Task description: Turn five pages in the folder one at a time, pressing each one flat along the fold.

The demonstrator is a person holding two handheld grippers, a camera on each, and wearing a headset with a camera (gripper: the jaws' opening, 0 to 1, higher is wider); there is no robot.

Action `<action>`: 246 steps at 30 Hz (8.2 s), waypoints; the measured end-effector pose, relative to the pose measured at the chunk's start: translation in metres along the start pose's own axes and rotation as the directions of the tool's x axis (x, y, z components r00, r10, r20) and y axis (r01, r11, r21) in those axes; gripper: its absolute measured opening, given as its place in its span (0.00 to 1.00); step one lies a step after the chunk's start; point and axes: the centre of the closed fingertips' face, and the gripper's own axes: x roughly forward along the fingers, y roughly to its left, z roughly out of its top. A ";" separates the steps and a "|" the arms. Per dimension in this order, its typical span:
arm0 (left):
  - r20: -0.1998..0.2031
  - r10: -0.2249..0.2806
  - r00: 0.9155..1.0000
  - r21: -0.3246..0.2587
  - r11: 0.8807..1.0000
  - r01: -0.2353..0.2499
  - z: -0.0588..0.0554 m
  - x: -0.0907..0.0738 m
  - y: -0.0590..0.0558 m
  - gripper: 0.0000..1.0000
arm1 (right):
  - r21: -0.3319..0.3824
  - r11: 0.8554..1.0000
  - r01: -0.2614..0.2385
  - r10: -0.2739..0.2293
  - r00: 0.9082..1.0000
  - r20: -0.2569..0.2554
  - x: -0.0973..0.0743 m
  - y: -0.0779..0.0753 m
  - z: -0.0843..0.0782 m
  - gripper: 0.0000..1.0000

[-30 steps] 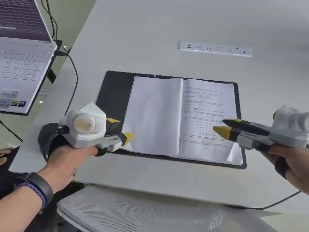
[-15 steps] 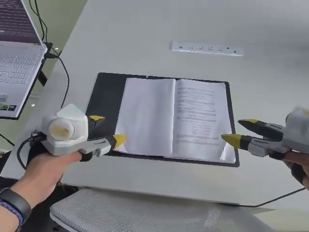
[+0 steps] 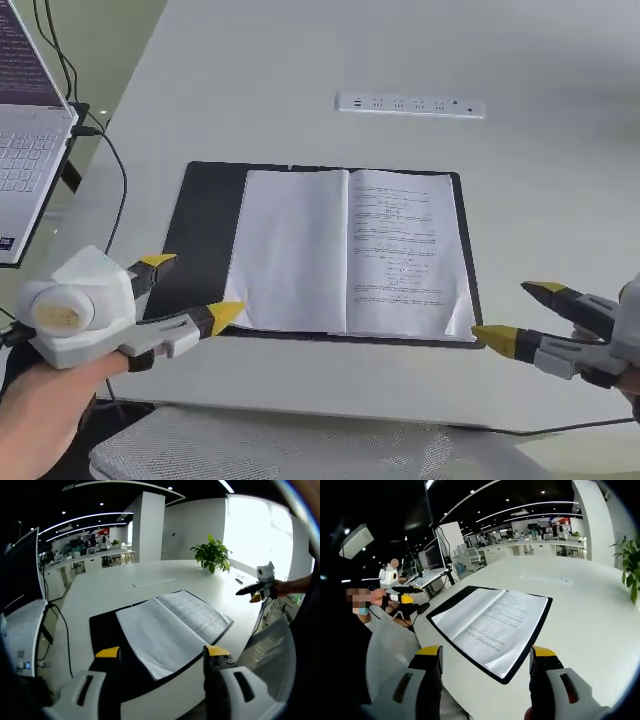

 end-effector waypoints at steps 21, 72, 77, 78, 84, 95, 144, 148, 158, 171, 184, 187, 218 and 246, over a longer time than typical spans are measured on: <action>0.011 -0.135 0.991 0.096 0.986 0.133 0.053 0.066 -0.051 0.61 | 0.031 0.999 0.038 -0.039 0.999 0.037 -0.009 -0.007 -0.002 0.69; -0.242 -0.341 0.908 0.146 0.913 0.381 -0.014 0.229 -0.238 0.37 | 0.120 0.992 0.022 -0.030 0.997 0.066 -0.026 -0.021 -0.018 0.63; -0.259 -0.304 0.917 0.125 0.930 0.344 -0.024 0.237 -0.238 0.33 | 0.128 0.992 0.022 -0.030 0.998 0.061 -0.027 -0.028 -0.018 0.60; -0.263 -0.288 0.921 0.129 0.935 0.329 -0.026 0.239 -0.236 0.32 | 0.133 0.991 0.021 -0.030 0.998 0.063 -0.027 -0.029 -0.018 0.59; -0.227 -0.204 0.952 0.124 0.964 0.237 -0.030 0.242 -0.235 0.29 | 0.137 0.991 0.012 -0.022 0.997 0.072 -0.028 -0.034 -0.015 0.59; -0.191 -0.154 0.969 0.216 0.957 0.195 -0.034 0.242 -0.240 0.30 | 0.130 0.991 -0.012 0.004 0.998 0.059 -0.022 -0.033 -0.014 0.58; -0.159 -0.171 0.972 0.223 0.953 0.204 -0.032 0.242 -0.240 0.02 | 0.214 0.971 -0.110 0.112 0.994 0.002 0.074 -0.055 -0.031 0.46; -0.158 -0.174 0.972 0.214 0.955 0.205 -0.032 0.242 -0.240 0.02 | 0.224 0.967 -0.117 0.121 0.993 -0.002 0.079 -0.057 -0.031 0.46; -0.152 -0.176 0.973 0.193 0.960 0.203 -0.032 0.243 -0.240 0.02 | 0.287 0.950 -0.124 0.125 0.992 0.016 0.086 -0.064 -0.030 0.34; -0.152 -0.178 0.972 0.166 0.965 0.203 -0.032 0.244 -0.239 0.02 | 0.355 0.927 -0.125 0.116 0.992 0.047 0.085 -0.065 -0.032 0.11; -0.164 -0.172 0.971 0.177 0.963 0.201 -0.032 0.244 -0.241 0.03 | 0.383 0.919 -0.088 0.085 0.996 0.024 0.088 -0.062 -0.042 0.00; -0.170 -0.176 0.970 0.157 0.966 0.203 -0.032 0.244 -0.239 0.04 | 0.382 0.921 -0.075 0.074 0.997 0.015 0.087 -0.064 -0.043 0.00; -0.189 -0.235 0.953 0.098 0.962 0.256 -0.004 0.200 -0.219 0.53 | 0.419 0.907 -0.049 0.032 0.998 0.047 0.078 -0.068 -0.031 0.00; -0.092 -0.121 0.988 0.077 0.989 0.128 0.010 0.124 -0.109 0.65 | 0.361 0.924 -0.128 0.064 0.981 0.183 0.064 -0.032 0.028 0.00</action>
